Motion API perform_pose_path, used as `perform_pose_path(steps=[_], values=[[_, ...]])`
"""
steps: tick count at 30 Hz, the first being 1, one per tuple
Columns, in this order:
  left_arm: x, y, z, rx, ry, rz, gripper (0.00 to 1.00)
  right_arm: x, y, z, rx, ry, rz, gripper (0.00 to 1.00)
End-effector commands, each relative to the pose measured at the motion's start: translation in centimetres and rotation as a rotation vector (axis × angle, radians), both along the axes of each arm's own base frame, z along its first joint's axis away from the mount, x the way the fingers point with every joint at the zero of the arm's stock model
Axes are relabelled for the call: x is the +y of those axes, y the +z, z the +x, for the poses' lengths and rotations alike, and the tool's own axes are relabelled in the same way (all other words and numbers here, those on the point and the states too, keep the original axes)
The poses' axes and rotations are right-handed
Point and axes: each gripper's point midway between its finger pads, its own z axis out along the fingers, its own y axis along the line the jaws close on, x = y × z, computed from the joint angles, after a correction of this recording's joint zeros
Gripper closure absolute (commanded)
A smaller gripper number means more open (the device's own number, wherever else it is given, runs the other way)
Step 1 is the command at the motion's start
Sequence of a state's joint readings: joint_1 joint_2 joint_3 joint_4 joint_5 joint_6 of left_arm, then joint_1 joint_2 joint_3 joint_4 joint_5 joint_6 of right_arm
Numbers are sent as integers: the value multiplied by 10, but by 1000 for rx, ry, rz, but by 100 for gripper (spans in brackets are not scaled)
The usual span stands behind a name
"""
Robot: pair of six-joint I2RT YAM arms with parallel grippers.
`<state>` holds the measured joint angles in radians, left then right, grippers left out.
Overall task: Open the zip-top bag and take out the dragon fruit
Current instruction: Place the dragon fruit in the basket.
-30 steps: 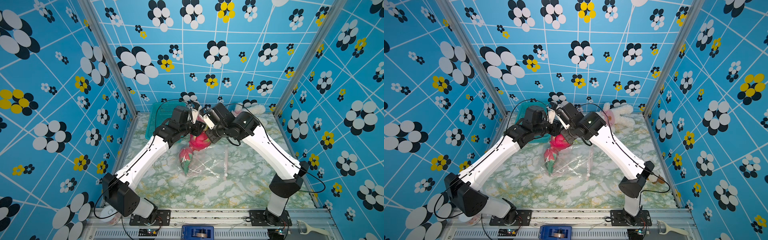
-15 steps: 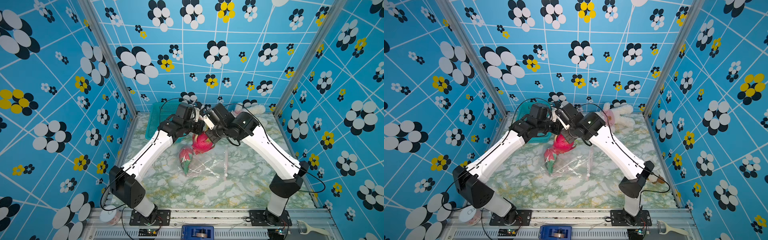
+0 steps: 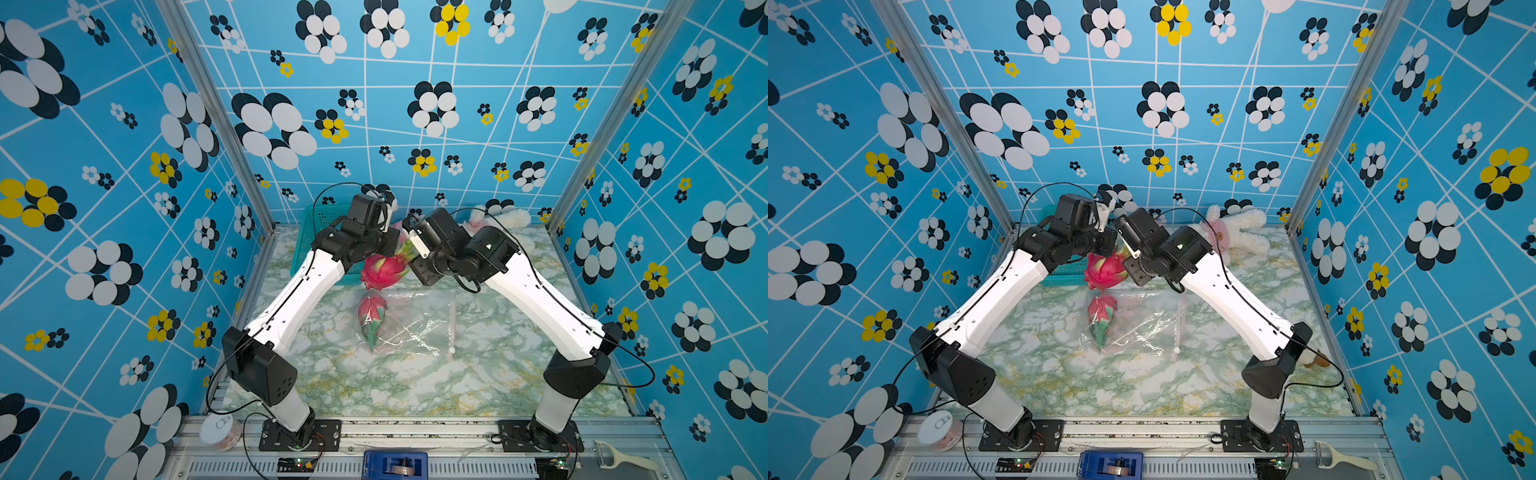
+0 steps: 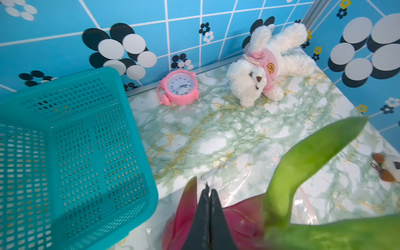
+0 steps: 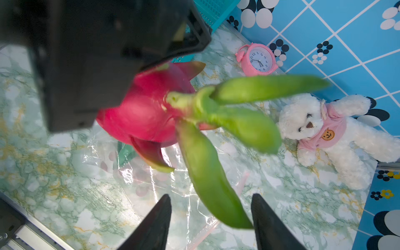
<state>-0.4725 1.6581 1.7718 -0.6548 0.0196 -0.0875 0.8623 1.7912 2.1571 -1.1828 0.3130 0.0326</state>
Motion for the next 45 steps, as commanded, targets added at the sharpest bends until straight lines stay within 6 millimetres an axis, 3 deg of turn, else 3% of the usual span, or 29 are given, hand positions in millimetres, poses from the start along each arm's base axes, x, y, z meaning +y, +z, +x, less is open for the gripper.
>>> perform_pose_path(steps=[1, 6, 13, 18, 29, 36, 37, 39, 45], values=[[49, 6, 37, -58, 138, 85, 100, -18, 7, -4, -15, -51, 19, 37], [88, -3, 71, -51, 229, 66, 100, -39, 5, -9, -13, -115, 40, 32], [117, -2, 101, -66, 302, 57, 100, -75, -7, -17, 41, -211, 98, 32], [138, -20, 121, -32, 350, 39, 100, -97, -17, -25, 84, -271, 191, 32], [154, -71, 143, 51, 386, 69, 100, -151, -36, -37, 152, -465, 454, 33], [164, -108, 155, 117, 423, 58, 100, -156, -52, -41, 211, -498, 480, 33], [165, -111, 156, 124, 428, 58, 98, -155, -55, -42, 222, -499, 484, 33], [166, -115, 157, 135, 436, 45, 80, -153, -60, -44, 242, -500, 496, 33], [169, -112, 156, 147, 452, -16, 53, -145, -79, -46, 325, -510, 520, 33]])
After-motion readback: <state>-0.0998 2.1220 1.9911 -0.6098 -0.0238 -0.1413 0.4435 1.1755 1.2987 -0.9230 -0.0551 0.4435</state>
